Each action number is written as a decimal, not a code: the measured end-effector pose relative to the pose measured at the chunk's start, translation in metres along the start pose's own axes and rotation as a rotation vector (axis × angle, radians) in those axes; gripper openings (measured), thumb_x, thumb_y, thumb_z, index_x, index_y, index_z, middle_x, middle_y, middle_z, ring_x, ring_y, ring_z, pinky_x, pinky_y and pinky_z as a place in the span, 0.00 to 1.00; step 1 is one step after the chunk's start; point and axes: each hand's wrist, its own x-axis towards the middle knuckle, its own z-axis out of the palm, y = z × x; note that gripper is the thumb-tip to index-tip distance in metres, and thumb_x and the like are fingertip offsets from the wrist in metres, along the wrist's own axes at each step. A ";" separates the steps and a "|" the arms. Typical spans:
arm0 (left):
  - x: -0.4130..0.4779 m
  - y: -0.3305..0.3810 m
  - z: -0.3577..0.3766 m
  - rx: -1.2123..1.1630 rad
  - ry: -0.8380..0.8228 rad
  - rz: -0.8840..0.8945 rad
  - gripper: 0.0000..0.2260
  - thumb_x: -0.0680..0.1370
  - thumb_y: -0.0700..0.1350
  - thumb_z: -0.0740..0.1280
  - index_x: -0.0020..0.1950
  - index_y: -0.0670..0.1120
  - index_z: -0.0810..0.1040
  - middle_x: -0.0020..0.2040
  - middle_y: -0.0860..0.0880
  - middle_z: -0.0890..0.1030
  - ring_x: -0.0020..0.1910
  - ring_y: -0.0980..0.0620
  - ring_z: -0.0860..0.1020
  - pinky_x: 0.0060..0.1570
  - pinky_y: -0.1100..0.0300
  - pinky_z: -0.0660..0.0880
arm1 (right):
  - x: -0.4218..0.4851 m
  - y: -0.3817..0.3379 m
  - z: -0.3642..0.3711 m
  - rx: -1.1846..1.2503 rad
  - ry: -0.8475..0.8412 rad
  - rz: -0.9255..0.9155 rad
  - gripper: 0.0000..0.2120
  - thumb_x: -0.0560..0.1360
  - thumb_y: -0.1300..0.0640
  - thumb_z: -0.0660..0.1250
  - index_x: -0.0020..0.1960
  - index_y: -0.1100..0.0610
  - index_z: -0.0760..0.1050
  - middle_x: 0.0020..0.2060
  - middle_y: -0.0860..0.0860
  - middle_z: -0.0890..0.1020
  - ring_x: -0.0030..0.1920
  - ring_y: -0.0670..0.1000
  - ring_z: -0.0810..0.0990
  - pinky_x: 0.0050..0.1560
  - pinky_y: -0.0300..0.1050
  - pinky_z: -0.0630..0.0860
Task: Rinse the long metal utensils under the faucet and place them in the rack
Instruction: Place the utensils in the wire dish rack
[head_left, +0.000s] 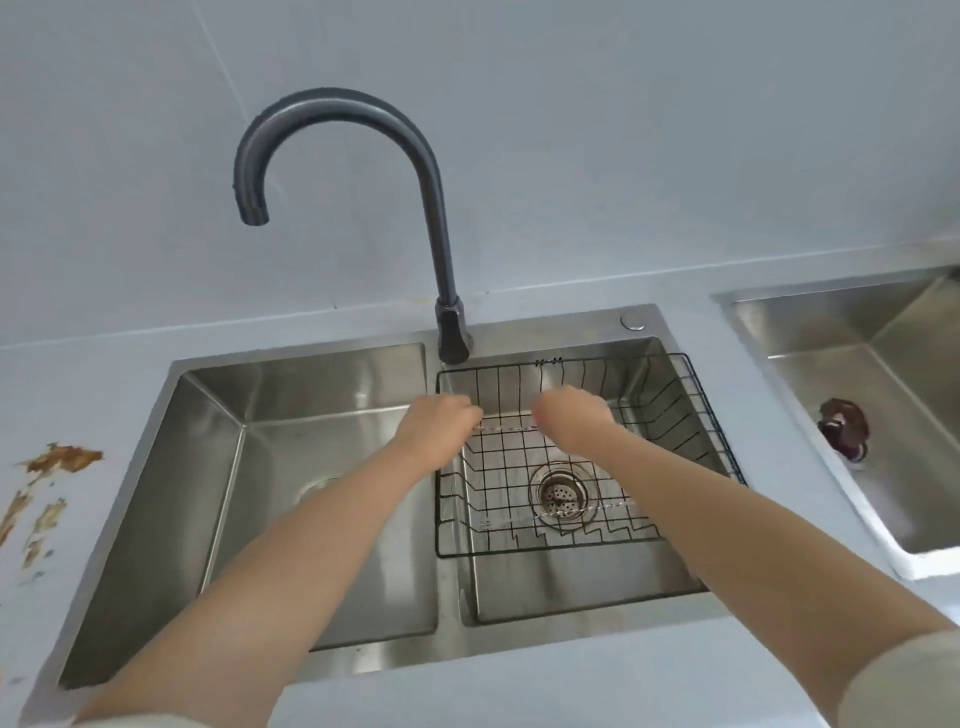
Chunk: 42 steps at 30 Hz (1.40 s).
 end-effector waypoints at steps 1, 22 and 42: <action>0.006 0.010 0.004 -0.007 -0.010 0.002 0.09 0.77 0.35 0.58 0.52 0.40 0.77 0.51 0.43 0.79 0.53 0.43 0.77 0.49 0.52 0.74 | -0.001 0.011 0.004 -0.009 -0.011 0.010 0.11 0.75 0.70 0.58 0.52 0.62 0.74 0.49 0.57 0.80 0.41 0.57 0.76 0.40 0.46 0.71; 0.054 0.076 0.104 -0.103 -0.246 -0.118 0.13 0.77 0.32 0.57 0.56 0.41 0.77 0.53 0.43 0.81 0.52 0.43 0.79 0.51 0.51 0.77 | 0.023 0.078 0.098 -0.113 -0.107 -0.098 0.19 0.73 0.72 0.58 0.63 0.61 0.70 0.58 0.57 0.76 0.59 0.58 0.74 0.57 0.49 0.72; 0.024 0.033 0.069 -0.192 0.054 -0.109 0.10 0.77 0.40 0.63 0.56 0.37 0.77 0.55 0.39 0.80 0.57 0.41 0.77 0.55 0.51 0.75 | 0.014 0.066 0.076 0.074 0.055 -0.018 0.16 0.80 0.56 0.53 0.67 0.59 0.65 0.64 0.55 0.71 0.65 0.56 0.68 0.62 0.48 0.67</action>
